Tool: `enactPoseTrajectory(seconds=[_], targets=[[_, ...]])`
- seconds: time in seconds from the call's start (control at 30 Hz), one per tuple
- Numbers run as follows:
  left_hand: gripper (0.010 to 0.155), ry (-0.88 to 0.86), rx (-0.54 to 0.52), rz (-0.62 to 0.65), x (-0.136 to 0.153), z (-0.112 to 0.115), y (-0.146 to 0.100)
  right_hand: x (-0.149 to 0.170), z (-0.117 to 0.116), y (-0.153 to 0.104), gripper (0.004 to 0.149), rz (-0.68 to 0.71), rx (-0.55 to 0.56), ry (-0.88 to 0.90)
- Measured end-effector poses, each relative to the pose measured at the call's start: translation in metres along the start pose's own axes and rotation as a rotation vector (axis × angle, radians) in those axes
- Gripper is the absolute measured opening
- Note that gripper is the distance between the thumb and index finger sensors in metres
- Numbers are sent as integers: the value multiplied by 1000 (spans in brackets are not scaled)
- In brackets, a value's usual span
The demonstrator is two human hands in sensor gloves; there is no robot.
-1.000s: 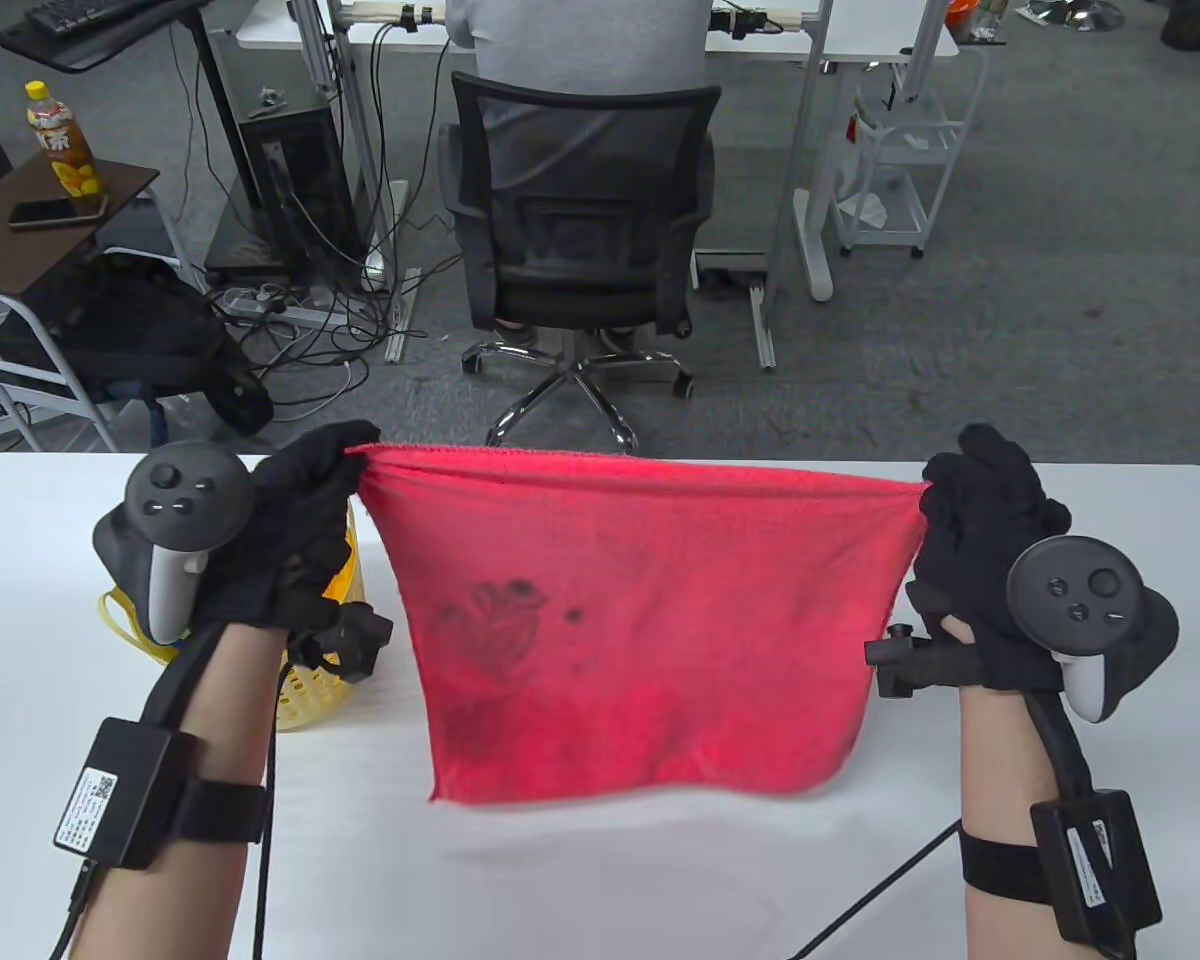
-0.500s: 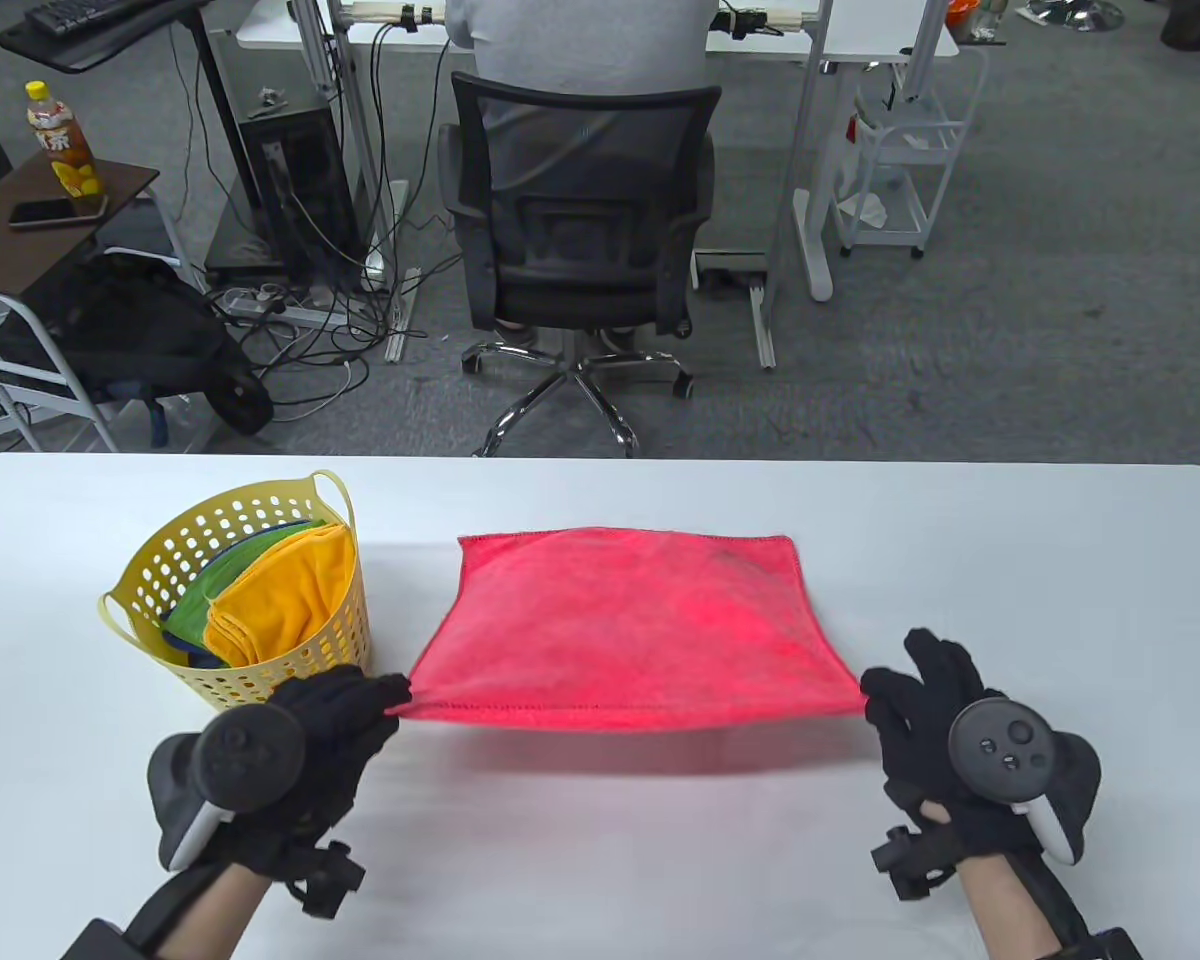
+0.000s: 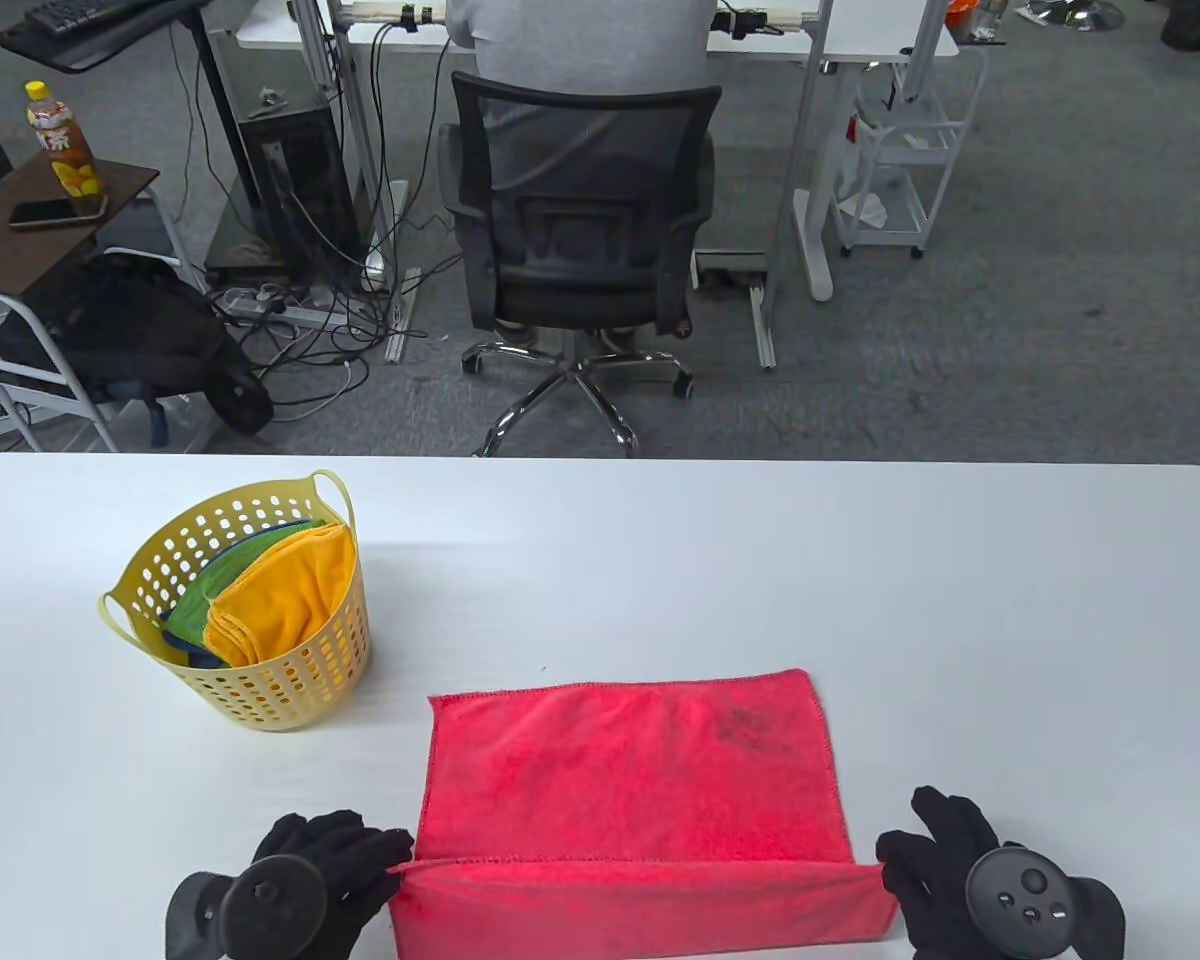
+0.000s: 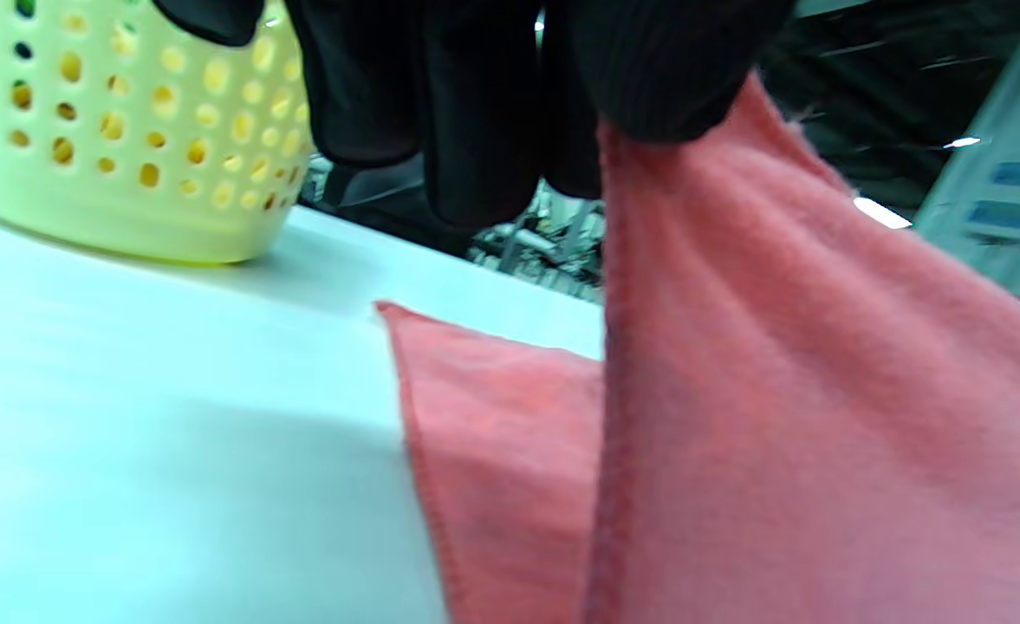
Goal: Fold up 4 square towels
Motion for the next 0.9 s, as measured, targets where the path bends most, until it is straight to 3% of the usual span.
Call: enactPoseTrajectory(seconds=[0.13,0.3,0.5,0.73,0.9], targets=[[44,145,-78,-88,3,9,31,-4,5,33,38,-30,35,-19],[43,62,-12,-227,21,27,64,-20,6,77,39,-30,61,-168],[43,110,48,-322,40,40,95,-29,1,128,39,-75,118,-263],[42,225,86,-362,41,70,123,-15,-20,186,38,-206,81,-363],[42,240,104,-369,39,88,130,-2,-30,202,38,-254,68,-384]])
Point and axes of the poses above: the tracker on the back of each hand, its own x axis roughly to the little-finger side, its own y axis roughly from the wrist to the fingertips, z = x × y, the point moved 4 cm from there along y, roughly from the wrist to the fingertips, and after that the axes turned 11 degrees about -x, right-handed, at the moved point
